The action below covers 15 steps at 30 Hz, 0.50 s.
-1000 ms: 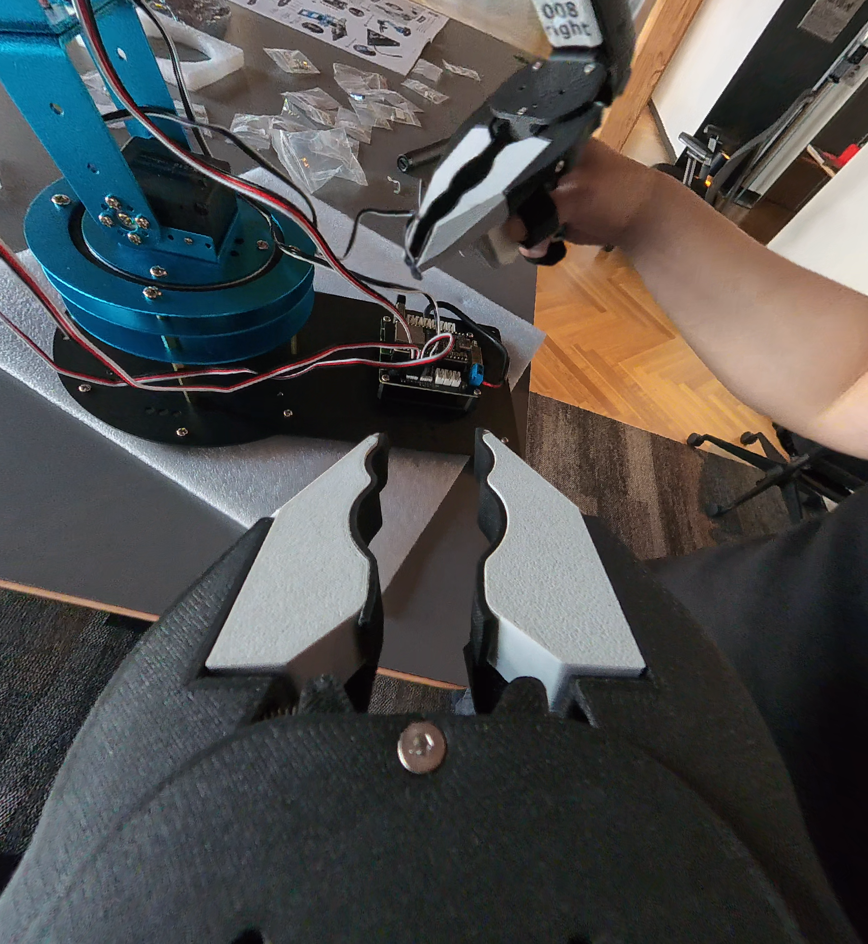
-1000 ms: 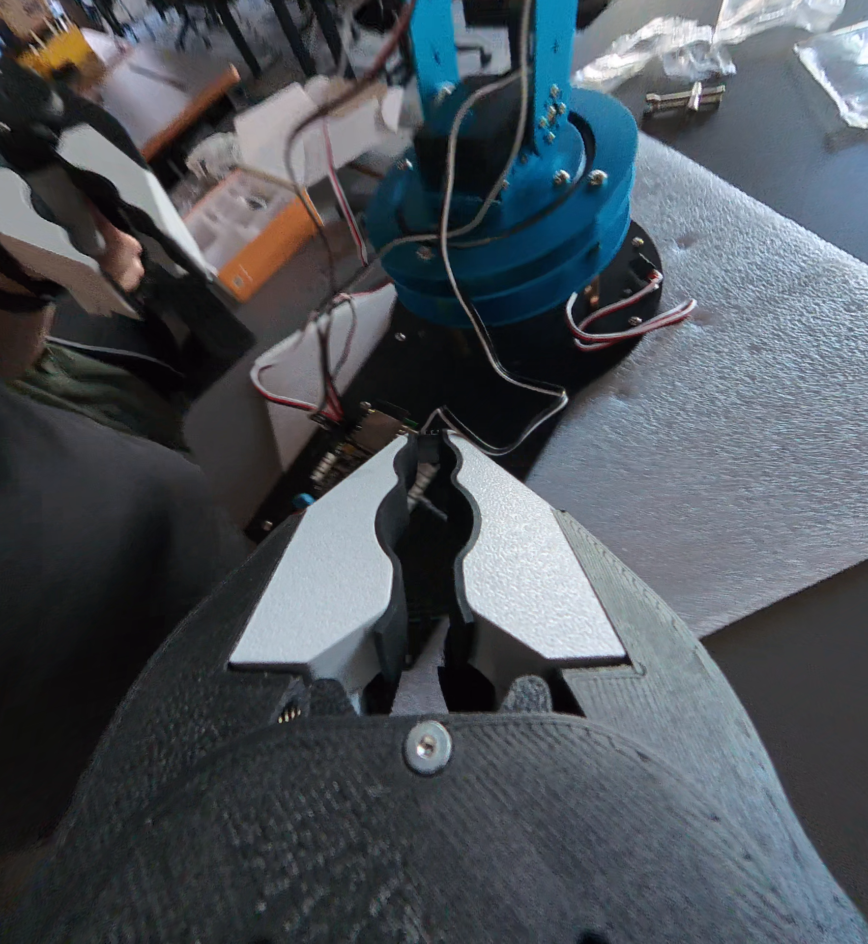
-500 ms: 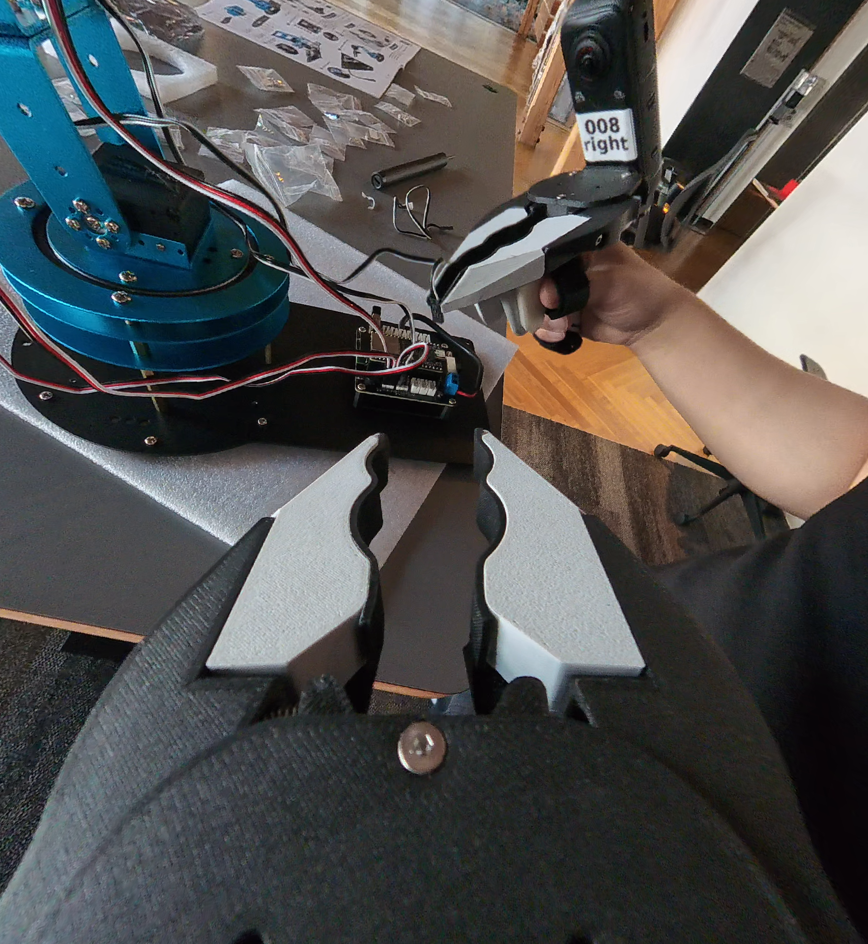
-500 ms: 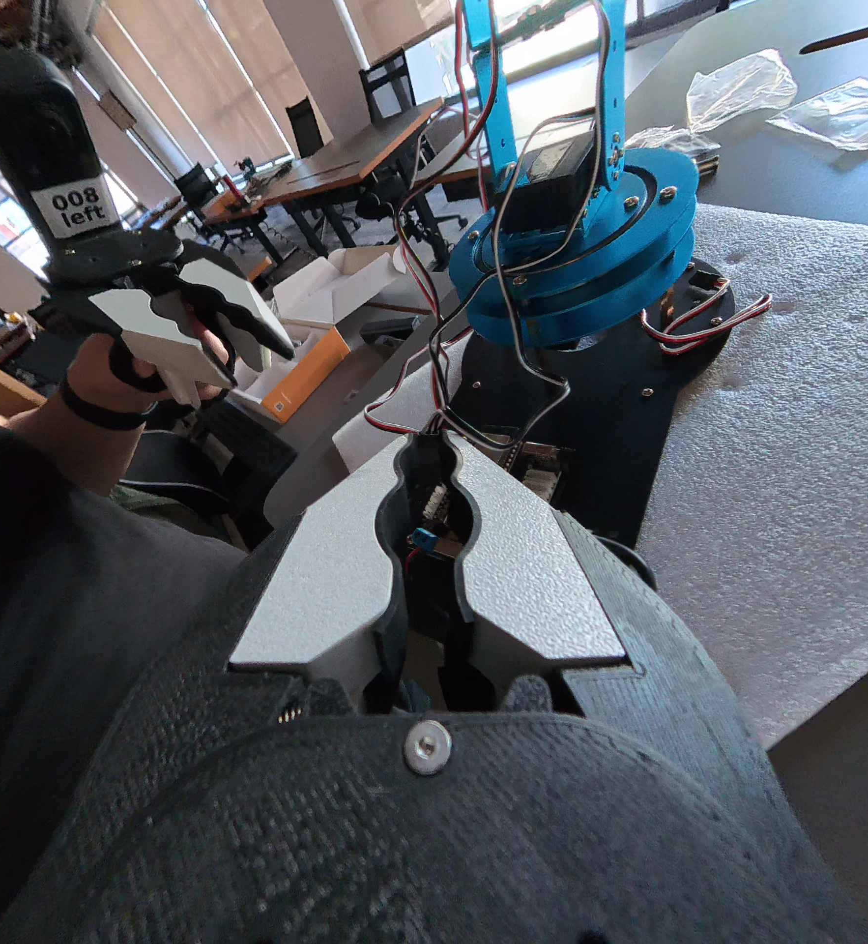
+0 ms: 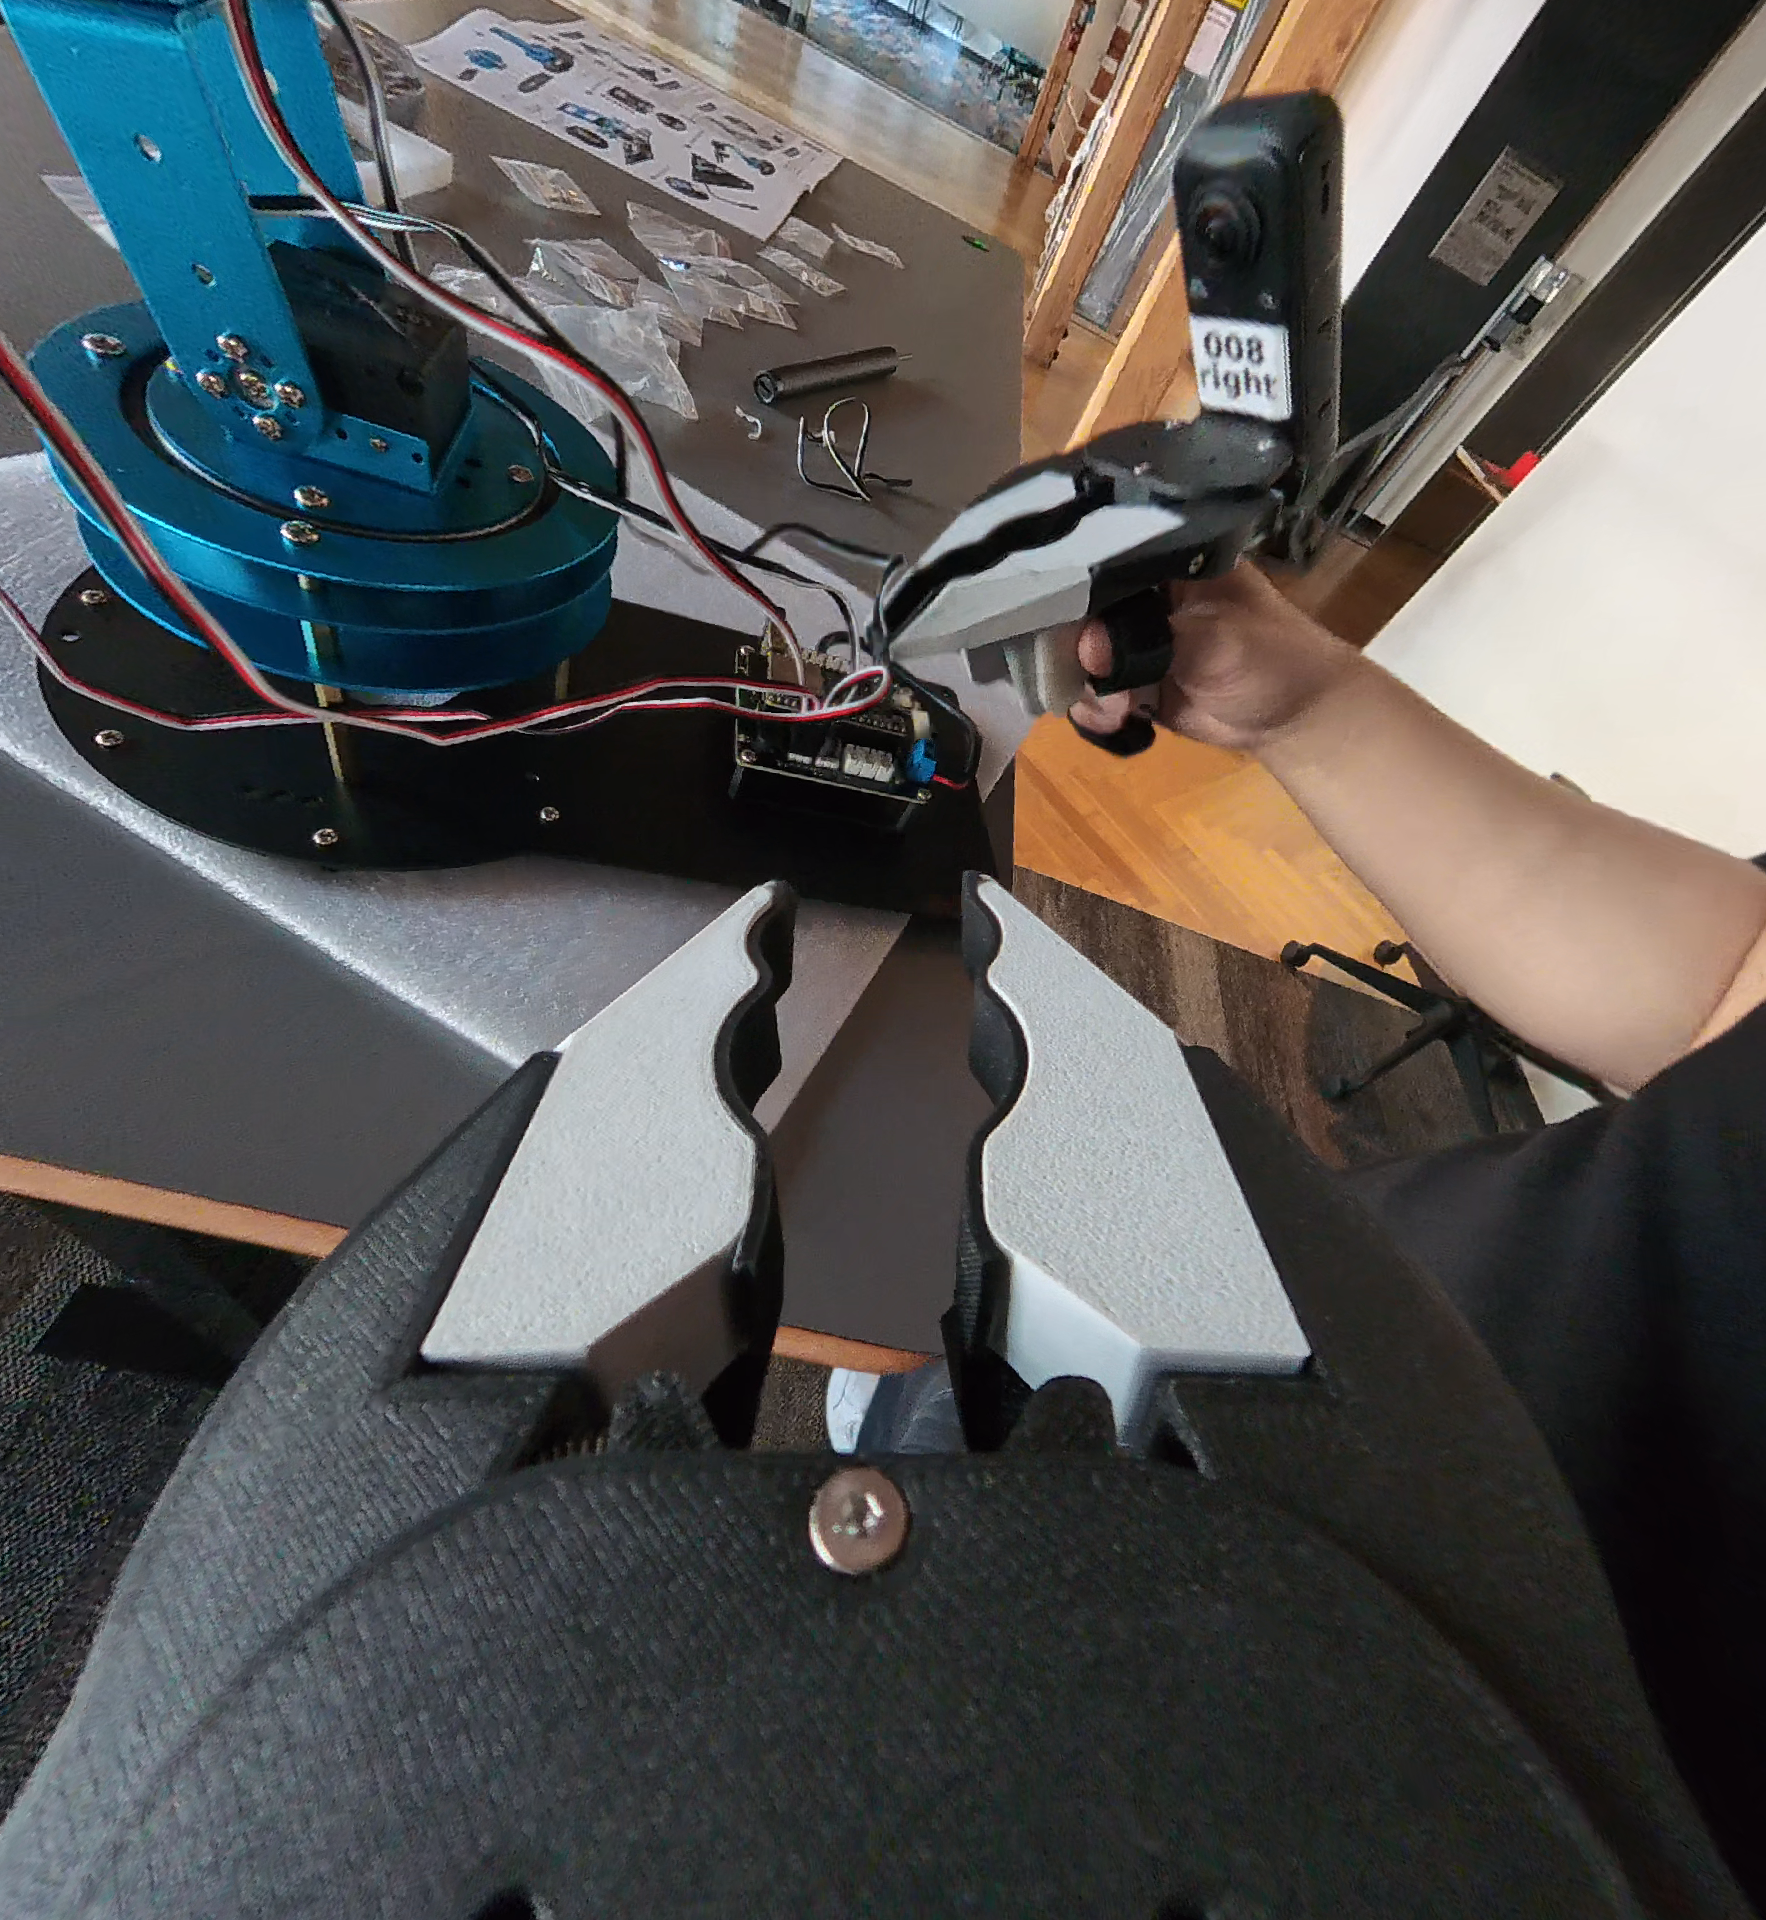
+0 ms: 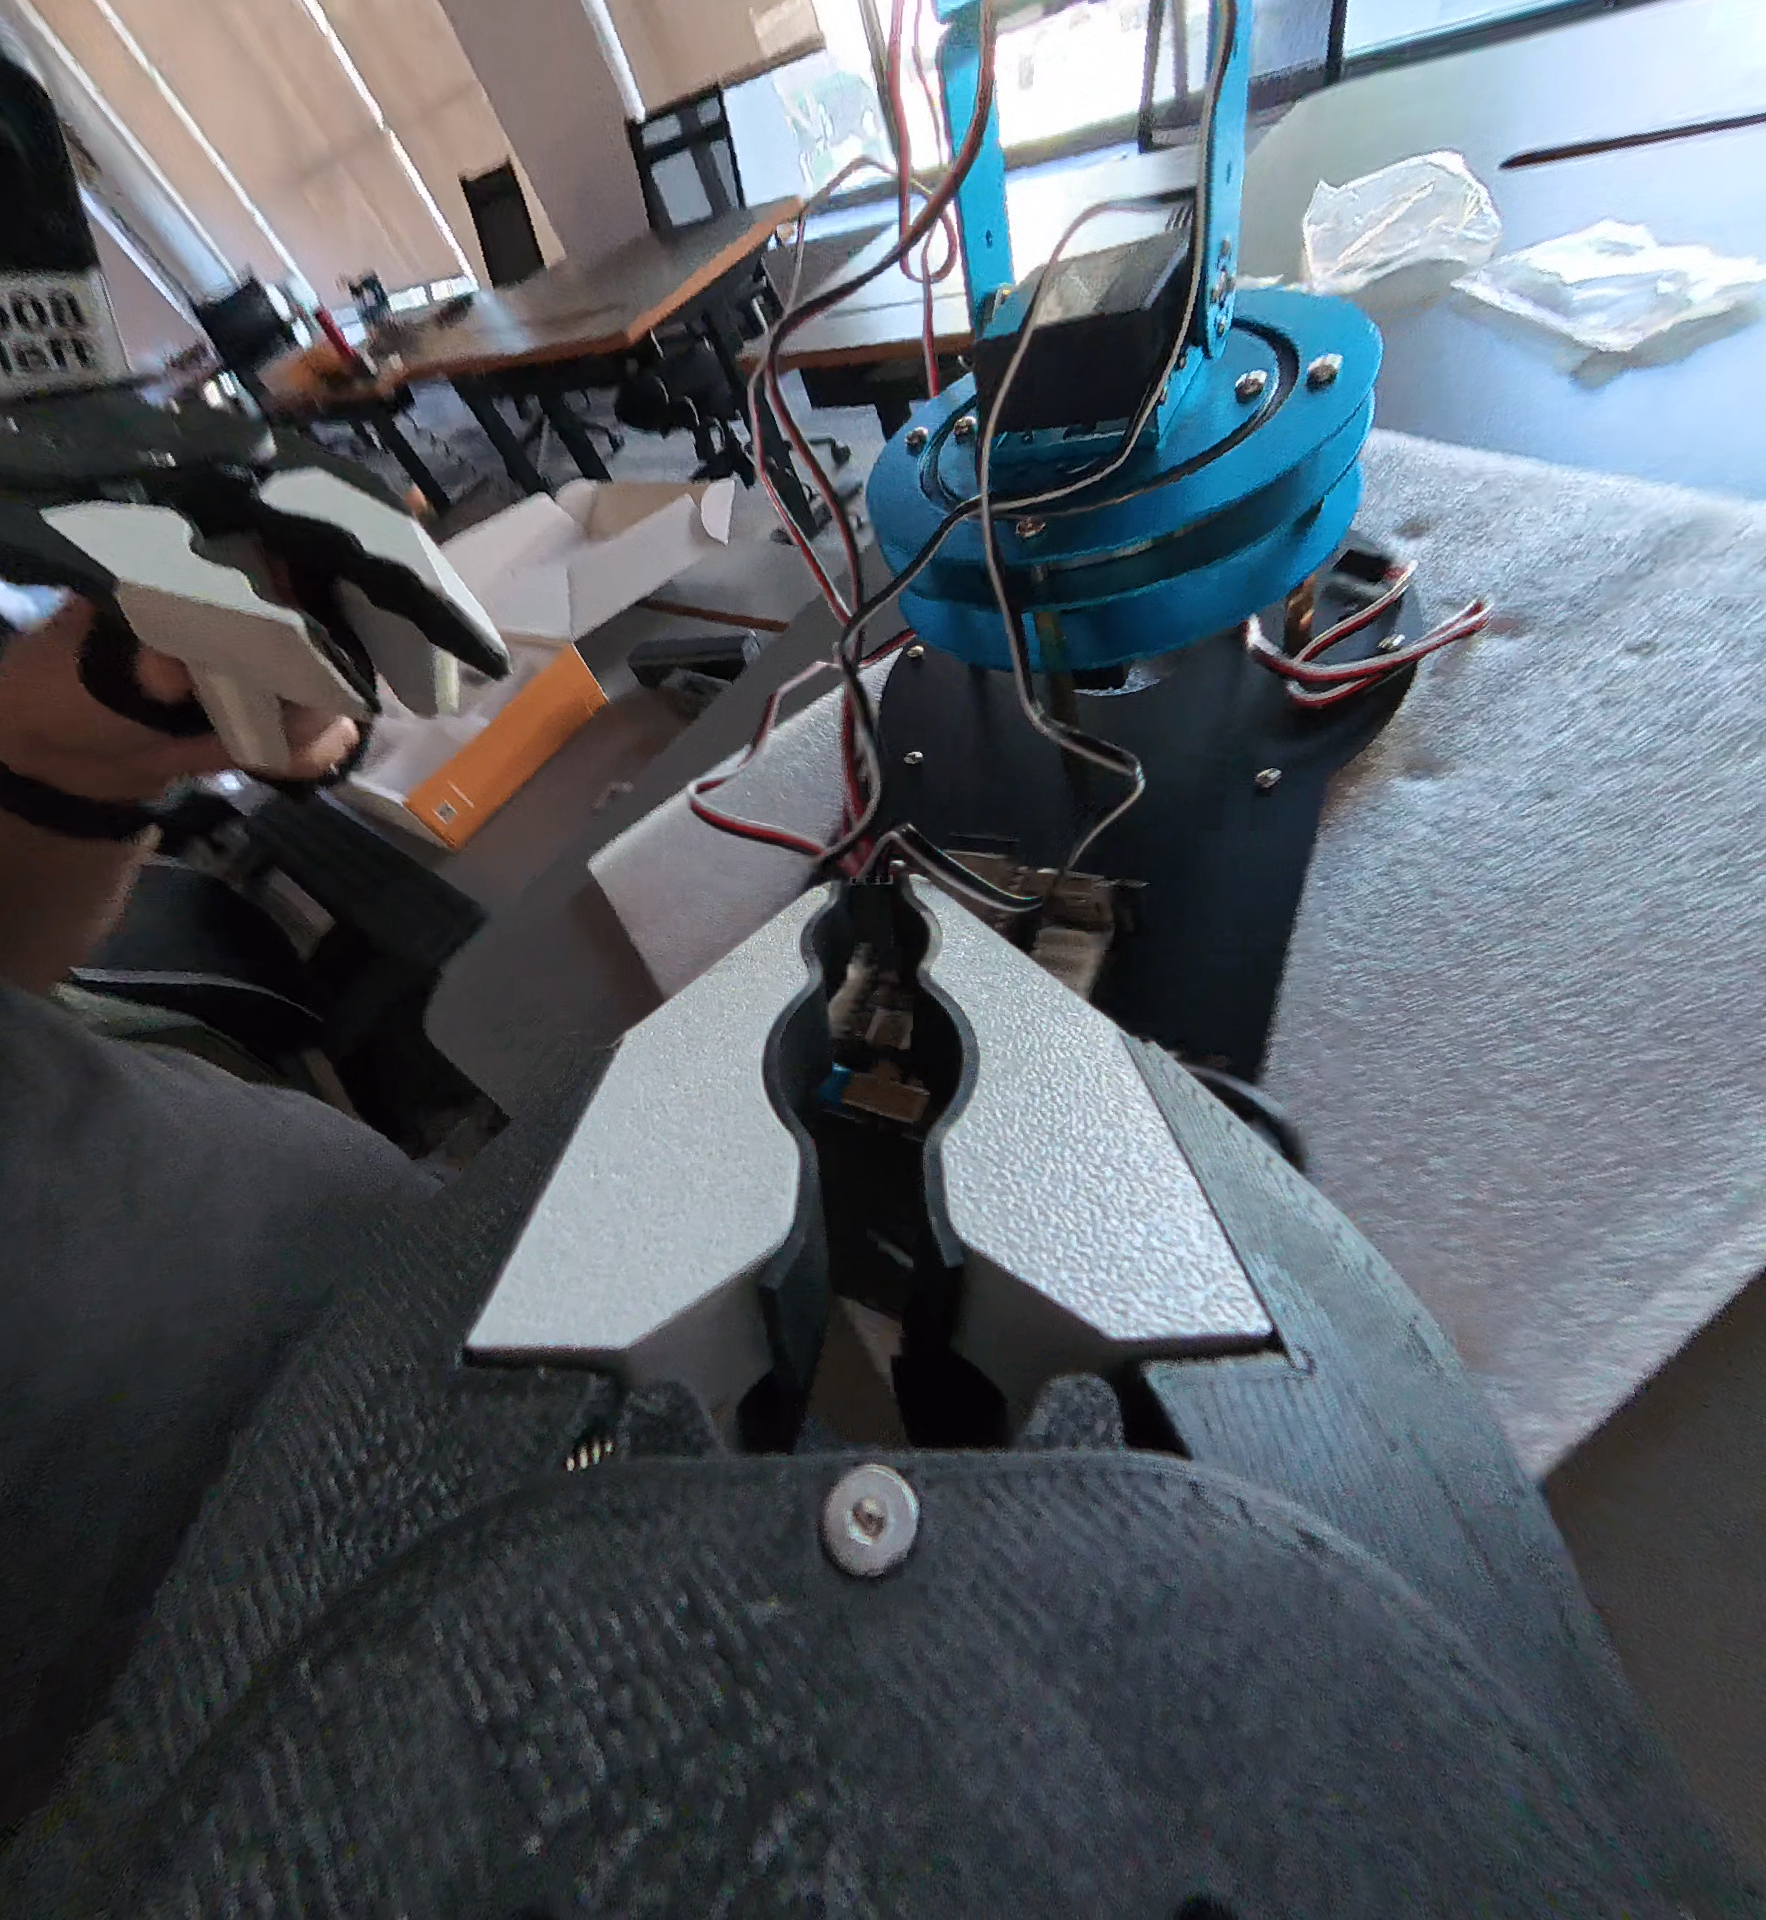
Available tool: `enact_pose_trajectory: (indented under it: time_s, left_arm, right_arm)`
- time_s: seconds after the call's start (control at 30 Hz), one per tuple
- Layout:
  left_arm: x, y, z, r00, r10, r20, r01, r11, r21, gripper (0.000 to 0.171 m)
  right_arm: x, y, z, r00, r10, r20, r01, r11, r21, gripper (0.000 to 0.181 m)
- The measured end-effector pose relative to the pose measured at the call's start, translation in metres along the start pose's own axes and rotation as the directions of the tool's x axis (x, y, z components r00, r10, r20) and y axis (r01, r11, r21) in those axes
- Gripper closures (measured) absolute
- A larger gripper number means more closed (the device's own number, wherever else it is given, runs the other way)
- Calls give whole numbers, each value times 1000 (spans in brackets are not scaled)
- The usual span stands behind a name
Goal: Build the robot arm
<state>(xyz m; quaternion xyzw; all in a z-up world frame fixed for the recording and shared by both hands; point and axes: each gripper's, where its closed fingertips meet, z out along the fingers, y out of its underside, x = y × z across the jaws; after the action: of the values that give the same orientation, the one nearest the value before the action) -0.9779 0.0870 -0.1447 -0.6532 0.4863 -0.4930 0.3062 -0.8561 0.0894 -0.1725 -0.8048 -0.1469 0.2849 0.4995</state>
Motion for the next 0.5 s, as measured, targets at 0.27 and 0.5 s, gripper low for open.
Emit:
enact_pose_trajectory:
  time_s: [0.27,0.5]
  left_arm:
    - [-9,17,12,988,147,46,-139,979,-147,138]
    - [-3,20,17,988,149,-29,-152,974,-166,137]
  right_arm:
    - [86,0,2,971,-226,-74,195,934,-298,175]
    - [102,16,9,979,-185,-84,142,918,-371,163]
